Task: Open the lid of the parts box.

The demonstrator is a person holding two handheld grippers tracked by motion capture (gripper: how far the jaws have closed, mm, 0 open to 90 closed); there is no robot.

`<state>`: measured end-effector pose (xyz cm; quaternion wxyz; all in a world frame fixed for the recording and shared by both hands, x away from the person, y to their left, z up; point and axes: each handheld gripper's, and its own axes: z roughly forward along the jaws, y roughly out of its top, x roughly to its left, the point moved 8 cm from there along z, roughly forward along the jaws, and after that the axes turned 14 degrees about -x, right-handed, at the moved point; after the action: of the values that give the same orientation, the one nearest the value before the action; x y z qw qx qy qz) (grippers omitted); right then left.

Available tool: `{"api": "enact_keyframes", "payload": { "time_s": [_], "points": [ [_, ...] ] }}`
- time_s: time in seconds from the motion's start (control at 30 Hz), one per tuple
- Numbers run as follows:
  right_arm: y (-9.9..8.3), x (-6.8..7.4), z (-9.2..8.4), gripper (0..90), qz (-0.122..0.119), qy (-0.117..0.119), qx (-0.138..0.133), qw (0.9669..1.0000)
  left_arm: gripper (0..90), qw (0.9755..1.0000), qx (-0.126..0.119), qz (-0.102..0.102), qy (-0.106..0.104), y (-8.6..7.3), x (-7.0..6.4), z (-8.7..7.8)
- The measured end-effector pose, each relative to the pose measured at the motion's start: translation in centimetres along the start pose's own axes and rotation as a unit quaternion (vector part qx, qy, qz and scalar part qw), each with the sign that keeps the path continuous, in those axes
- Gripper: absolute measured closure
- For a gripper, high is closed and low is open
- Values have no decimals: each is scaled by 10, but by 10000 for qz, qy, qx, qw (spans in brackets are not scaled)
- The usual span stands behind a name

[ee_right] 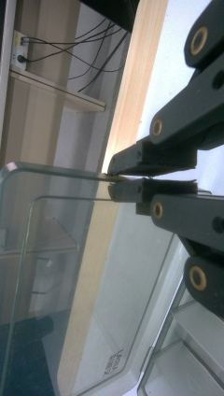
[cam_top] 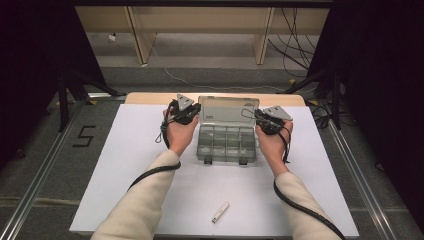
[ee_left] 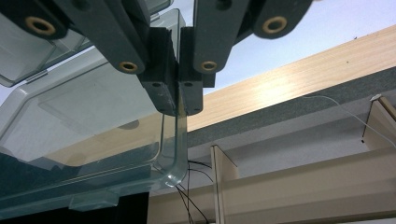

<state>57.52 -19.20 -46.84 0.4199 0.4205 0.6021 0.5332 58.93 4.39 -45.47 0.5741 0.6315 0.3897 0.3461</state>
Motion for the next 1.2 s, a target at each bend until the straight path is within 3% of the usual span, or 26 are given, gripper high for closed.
{"api": "enact_keyframes", "payload": {
  "time_s": [0.87, 1.1, 1.2],
  "points": [
    [-26, 0, 5, 848, -92, 41, 373, 9993, 853, 9999, 102, -86, 10, -10, 2, 5],
    [-29, 0, 6, 834, -23, 91, 436, 9990, 850, 9997, 218, -115, 13, -16, 3, 8],
    [-30, 0, 3, 826, -10, 121, 600, 9981, 849, 9995, 308, -89, 17, -21, 3, 9]
  ]
}}
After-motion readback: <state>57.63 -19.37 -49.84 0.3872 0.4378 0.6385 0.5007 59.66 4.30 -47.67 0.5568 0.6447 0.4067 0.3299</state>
